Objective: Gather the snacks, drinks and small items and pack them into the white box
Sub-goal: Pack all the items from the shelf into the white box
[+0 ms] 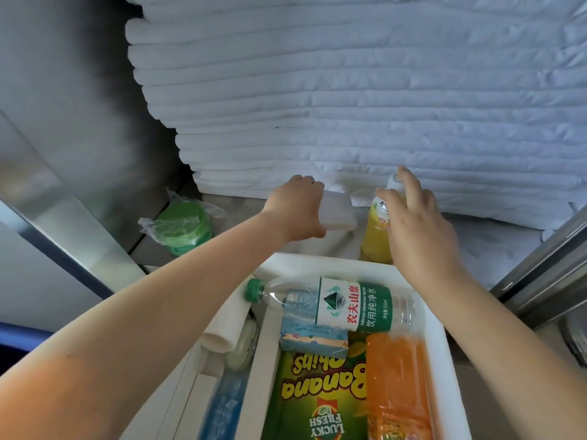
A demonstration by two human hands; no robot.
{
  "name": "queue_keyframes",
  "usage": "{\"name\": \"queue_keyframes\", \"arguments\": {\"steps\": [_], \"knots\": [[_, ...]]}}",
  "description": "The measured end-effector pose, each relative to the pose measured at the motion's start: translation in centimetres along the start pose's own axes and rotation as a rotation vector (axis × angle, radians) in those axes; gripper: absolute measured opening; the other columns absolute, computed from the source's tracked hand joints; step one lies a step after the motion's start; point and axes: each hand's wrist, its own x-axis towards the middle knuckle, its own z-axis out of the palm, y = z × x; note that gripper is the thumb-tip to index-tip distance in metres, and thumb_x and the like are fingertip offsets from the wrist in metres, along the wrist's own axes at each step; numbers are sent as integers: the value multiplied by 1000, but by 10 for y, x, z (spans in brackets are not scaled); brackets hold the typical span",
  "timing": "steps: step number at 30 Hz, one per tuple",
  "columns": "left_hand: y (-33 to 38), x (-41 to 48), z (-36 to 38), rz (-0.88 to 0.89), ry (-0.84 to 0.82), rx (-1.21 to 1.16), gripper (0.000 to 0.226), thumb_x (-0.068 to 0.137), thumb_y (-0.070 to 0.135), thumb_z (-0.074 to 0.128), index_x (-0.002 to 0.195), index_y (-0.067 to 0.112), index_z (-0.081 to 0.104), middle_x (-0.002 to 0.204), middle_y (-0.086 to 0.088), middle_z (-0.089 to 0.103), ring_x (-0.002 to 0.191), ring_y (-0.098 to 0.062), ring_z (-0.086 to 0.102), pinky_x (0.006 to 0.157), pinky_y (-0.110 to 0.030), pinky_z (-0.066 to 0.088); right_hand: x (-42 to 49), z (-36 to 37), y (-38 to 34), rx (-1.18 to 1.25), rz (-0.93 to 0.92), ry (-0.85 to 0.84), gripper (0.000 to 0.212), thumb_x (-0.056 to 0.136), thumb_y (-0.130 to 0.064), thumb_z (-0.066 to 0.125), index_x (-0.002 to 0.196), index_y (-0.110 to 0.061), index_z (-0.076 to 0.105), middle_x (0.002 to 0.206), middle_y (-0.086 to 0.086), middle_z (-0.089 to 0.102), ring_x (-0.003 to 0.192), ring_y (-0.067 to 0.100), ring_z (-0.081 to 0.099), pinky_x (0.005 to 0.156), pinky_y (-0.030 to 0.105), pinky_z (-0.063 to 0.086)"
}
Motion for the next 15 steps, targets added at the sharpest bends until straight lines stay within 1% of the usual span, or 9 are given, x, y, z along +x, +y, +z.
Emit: {"name": "queue_keyframes", "arguments": {"steps": [3,5,6,7,8,9,10,12,15], "knots": [[-4,-18,-6,47,112,49,61,65,34,69,120,16,49,112,1,54,104,-19,45,69,-28,38,1,1,0,-21,-14,4,64,70,8,70,126,-12,46,152,13,18,113,33,43,51,29,35],[-5,-29,-14,64,208,47,68,66,32,67,129,16,47,120,1,54,109,-21,46,80,-30,40,2,1,0,-38,-32,27,62,70,8,69,126,-10,48,151,16,22,112,36,45,55,32,40],[-6,-35,-20,73,258,42,72,66,31,68,133,15,46,124,0,54,112,-22,46,85,-32,40,2,1,0,-43,-47,43,60,71,8,68,126,-9,49,150,18,24,115,38,45,64,37,45],[-7,-41,-26,85,309,37,75,66,31,69,135,13,46,126,-1,54,114,-23,47,89,-33,40,2,1,0,-44,-68,61,57,74,6,67,127,-7,50,150,21,25,122,40,41,78,42,48],[-8,-47,-32,104,361,35,77,64,31,70,134,11,47,126,-3,55,114,-25,48,91,-34,40,3,0,1,-44,-95,84,56,77,4,66,129,-6,50,150,23,24,130,43,33,94,48,44],[-9,-54,-37,126,413,39,78,62,32,72,133,9,49,124,-5,57,113,-26,50,91,-35,41,3,-2,1,-43,-127,109,57,79,0,66,133,-6,47,151,24,20,138,44,22,106,53,34],[-11,-61,-43,147,458,46,78,61,33,74,131,8,51,122,-6,58,111,-27,52,90,-35,42,2,-3,0,-37,-165,129,62,81,-5,66,138,-6,42,153,24,15,141,43,12,112,55,24],[-14,-75,-50,188,513,59,79,60,35,73,130,7,53,120,-6,59,108,-27,53,91,-34,40,1,-8,-4,41,-273,148,81,78,-15,72,146,-7,29,156,21,7,144,38,3,115,55,15],[-17,-97,-56,256,532,43,77,62,39,68,131,7,52,119,-8,60,107,-25,51,92,-31,37,-4,-20,-16,238,-422,84,101,74,-27,76,150,-12,12,158,10,5,146,25,4,117,45,14]]}}
